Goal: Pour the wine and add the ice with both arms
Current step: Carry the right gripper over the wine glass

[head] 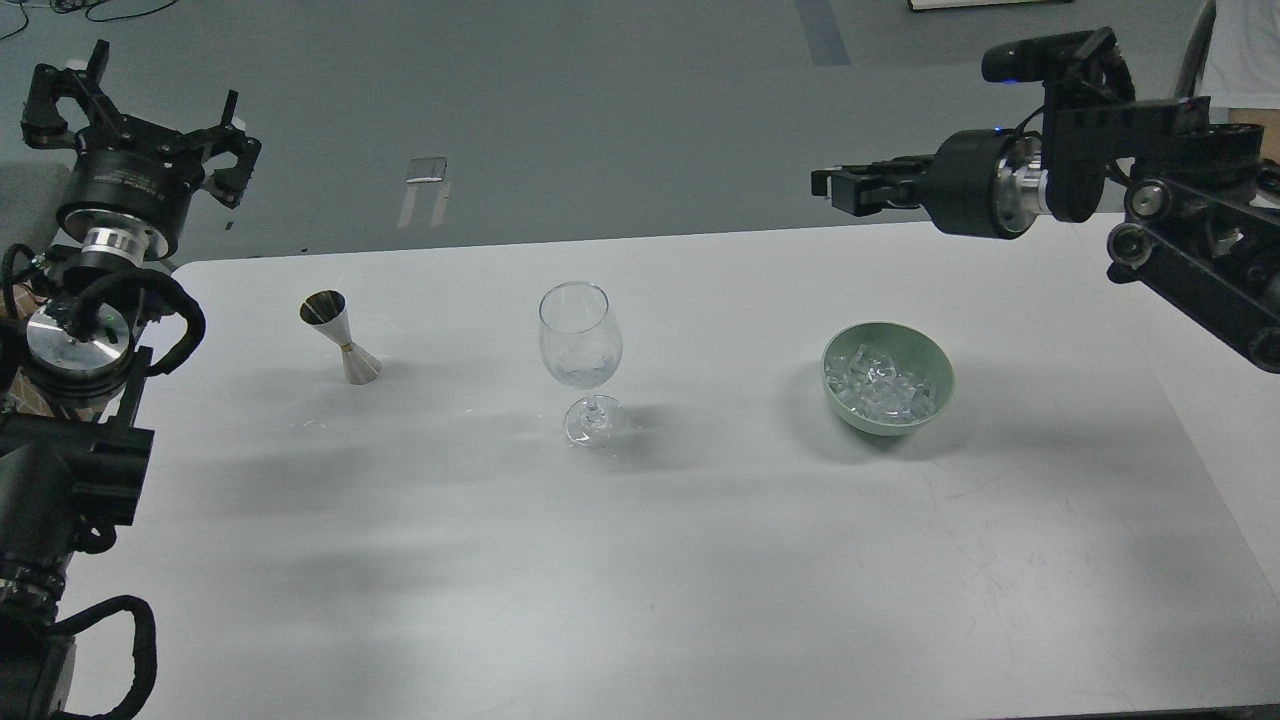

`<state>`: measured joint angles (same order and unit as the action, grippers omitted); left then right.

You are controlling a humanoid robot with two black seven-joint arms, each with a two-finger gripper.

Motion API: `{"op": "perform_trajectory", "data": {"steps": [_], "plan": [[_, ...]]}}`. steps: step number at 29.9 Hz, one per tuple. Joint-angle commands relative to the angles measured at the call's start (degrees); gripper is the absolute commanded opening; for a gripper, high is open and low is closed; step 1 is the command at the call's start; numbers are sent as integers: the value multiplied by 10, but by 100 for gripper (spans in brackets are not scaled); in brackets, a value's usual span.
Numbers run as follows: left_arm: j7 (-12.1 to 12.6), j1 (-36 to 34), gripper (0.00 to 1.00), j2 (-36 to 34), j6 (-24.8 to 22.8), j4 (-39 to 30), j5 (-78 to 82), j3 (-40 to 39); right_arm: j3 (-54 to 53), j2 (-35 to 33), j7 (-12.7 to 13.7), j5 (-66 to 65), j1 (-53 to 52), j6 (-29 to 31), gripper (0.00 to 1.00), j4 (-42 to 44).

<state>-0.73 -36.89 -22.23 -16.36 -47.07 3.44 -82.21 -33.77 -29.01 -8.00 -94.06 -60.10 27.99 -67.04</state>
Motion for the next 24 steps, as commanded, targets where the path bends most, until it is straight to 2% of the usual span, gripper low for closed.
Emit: {"op": "perform_trajectory", "data": {"steps": [1,8,10,13,24], "plan": [[0,0,98,-4,3,-1,0,-1,-6,39,3,-2,-9,0,0,-4],[0,3,98,-6,12,-8,0,-3,-4,136,11,-6,-20,0,0,0],[0,6,98,-12,16,-16,0,-4,-2,170,30,-8,-19,0,0,4],[0,7,98,-15,17,-17,0,-4,-1,199,40,-8,-17,0,0,6],[0,8,98,-12,16,-17,0,-4,34,218,42,-8,-20,0,1,2]]}}
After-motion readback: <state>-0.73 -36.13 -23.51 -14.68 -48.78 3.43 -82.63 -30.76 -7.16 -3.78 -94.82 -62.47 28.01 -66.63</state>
